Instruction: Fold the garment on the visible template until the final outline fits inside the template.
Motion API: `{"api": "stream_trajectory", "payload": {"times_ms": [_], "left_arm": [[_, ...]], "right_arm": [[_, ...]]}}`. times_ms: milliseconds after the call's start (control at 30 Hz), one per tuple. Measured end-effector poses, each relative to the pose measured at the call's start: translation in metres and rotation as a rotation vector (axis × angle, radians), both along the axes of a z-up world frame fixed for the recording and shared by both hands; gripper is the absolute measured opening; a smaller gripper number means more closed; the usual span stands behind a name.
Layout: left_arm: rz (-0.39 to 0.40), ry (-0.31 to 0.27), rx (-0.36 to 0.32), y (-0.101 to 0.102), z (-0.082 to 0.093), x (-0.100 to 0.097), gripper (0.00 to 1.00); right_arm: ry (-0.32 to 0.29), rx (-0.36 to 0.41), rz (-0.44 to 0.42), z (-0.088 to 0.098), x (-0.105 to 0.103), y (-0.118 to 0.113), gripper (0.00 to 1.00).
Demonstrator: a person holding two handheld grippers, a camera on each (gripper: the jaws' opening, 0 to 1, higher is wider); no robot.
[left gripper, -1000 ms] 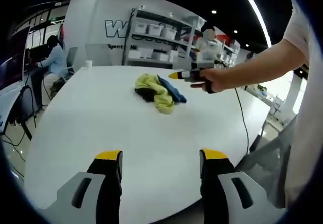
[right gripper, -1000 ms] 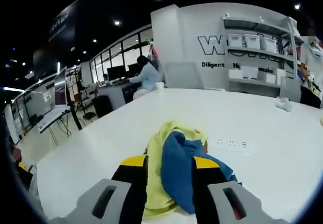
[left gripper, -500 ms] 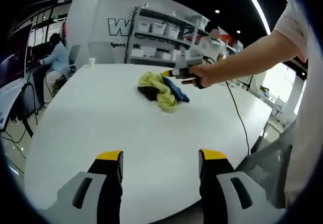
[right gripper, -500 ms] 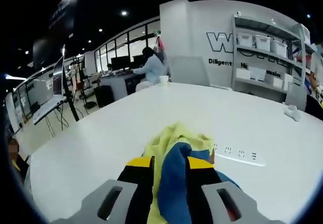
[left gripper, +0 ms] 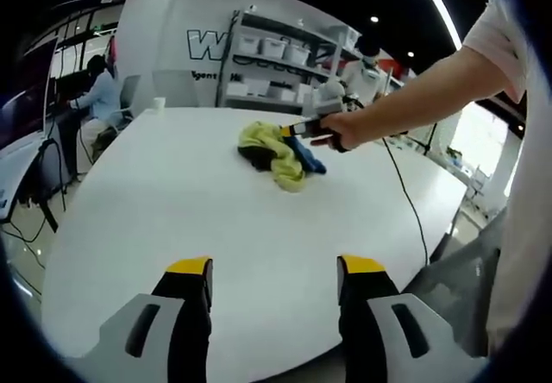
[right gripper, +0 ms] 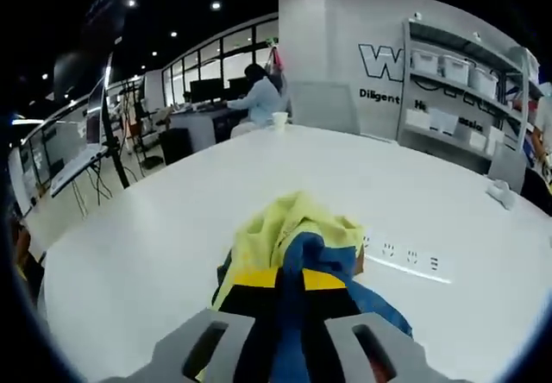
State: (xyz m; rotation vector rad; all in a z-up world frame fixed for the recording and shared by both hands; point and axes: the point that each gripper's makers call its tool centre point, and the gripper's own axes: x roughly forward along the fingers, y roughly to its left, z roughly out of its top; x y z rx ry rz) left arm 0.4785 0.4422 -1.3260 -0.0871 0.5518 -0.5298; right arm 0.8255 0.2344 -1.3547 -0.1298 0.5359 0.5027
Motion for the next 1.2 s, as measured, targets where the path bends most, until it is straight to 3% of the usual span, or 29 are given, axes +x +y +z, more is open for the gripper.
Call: {"api": "stream_trajectory", "payload": {"times_ms": [200,500,733,1033,1200], "left_arm": [[-0.001,0.002,-0.001,0.0,0.0,0.0,0.54],[-0.005,-0.005,-0.006,-0.001,0.001,-0.001,0.54],[-0.015,-0.008,-0.006,-0.003,0.002,-0.001,0.54],[-0.029,-0.008,-0.003,-0.005,0.002,-0.003,0.53],[-0.034,-0.01,-0.003,-0.005,0.002,-0.003,0.53]], "right_arm": [[-0.011,0.008,0.021,0.005,-0.012,0.0,0.0],[-0.051,0.018,0.166,0.014,-0.044,0.01,0.0],[-0.079,-0.037,0.301,0.017,-0.08,0.011,0.0],[-0.093,-0.067,0.391,0.013,-0.11,0.003,0.0],[-0.112,-0.109,0.464,0.011,-0.138,0.003,0.0]]}}
